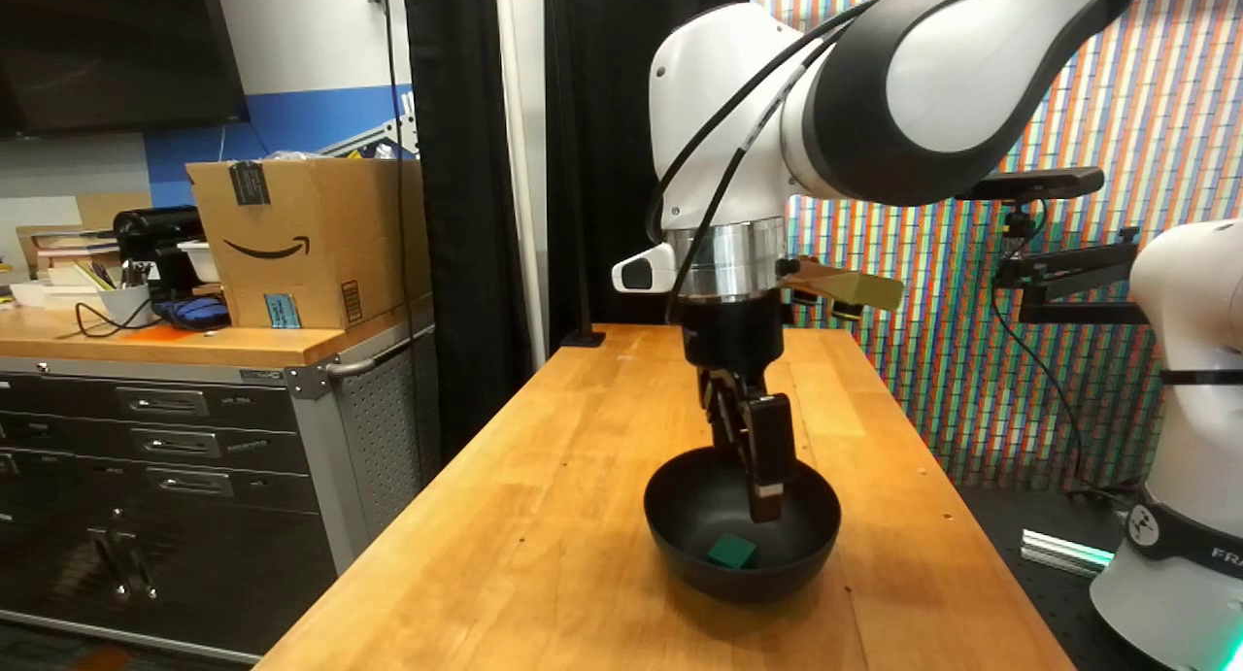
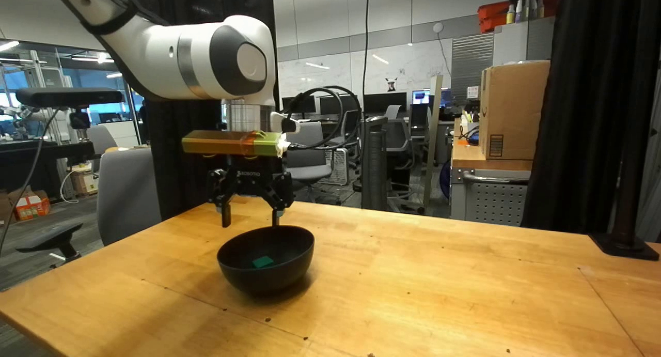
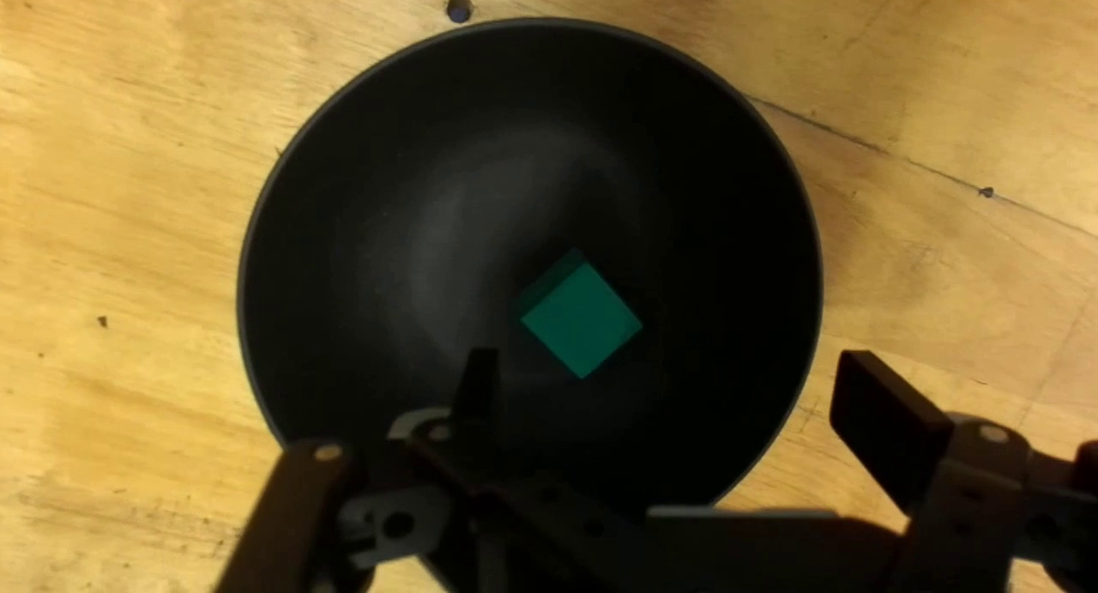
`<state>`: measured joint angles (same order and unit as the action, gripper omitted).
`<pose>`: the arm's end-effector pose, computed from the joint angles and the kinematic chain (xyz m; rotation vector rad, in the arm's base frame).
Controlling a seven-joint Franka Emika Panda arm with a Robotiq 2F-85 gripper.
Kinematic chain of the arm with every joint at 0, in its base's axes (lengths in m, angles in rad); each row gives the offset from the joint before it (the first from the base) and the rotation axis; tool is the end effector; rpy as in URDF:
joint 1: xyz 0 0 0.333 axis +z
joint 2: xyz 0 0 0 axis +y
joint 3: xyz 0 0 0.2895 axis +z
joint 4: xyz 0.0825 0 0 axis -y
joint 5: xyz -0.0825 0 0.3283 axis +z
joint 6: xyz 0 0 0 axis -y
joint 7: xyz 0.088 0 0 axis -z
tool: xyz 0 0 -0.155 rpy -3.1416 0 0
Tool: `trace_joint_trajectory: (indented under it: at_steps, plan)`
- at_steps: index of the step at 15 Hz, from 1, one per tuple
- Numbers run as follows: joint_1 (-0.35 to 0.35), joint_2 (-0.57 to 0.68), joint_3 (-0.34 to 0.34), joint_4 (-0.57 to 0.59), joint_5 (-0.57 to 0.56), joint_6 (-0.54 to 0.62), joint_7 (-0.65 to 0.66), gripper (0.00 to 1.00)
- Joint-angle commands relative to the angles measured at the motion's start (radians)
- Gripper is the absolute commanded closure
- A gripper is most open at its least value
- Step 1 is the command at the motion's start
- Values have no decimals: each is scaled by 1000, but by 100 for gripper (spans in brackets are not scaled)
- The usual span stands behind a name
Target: Take the blue block out of the black bowl
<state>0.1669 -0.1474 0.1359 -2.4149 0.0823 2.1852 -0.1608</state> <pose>0.3983 0.1301 0.3219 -3.0341 -0.6325 0.1334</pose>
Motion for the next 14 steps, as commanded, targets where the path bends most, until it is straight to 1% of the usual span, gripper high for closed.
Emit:
trace_joint_trajectory:
  at_steps: [1, 7, 14]
  plan:
    - [-1, 29, -1, 18, 5, 33, -5, 0]
    - [-4, 86, -1, 25, 5, 64, -8, 0]
    - [-9, 137, -1, 51, 5, 73, -10, 0]
